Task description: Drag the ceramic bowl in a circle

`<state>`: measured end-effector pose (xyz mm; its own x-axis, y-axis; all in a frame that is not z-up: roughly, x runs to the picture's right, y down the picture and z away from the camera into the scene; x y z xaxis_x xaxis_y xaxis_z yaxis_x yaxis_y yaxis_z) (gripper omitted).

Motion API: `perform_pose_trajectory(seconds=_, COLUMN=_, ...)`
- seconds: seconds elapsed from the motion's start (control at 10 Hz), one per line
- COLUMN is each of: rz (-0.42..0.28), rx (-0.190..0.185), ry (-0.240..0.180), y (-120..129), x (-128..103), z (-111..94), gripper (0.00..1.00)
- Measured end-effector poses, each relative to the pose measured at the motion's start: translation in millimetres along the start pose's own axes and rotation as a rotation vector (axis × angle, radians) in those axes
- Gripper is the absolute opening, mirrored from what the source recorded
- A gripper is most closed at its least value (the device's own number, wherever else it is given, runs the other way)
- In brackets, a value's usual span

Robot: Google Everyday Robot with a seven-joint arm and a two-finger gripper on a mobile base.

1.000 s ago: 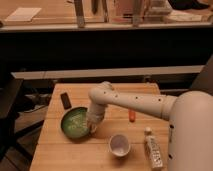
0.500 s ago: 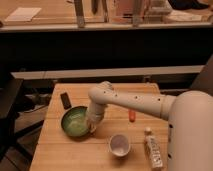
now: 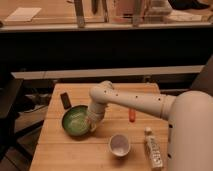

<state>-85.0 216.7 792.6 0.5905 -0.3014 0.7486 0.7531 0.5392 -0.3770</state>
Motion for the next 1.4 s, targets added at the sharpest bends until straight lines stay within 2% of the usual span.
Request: perform_pose_trajectory(seconds=1.4, rz=0.055, rx=-0.014, ry=0.000, y=18, x=10, z=-9, gripper=0.01)
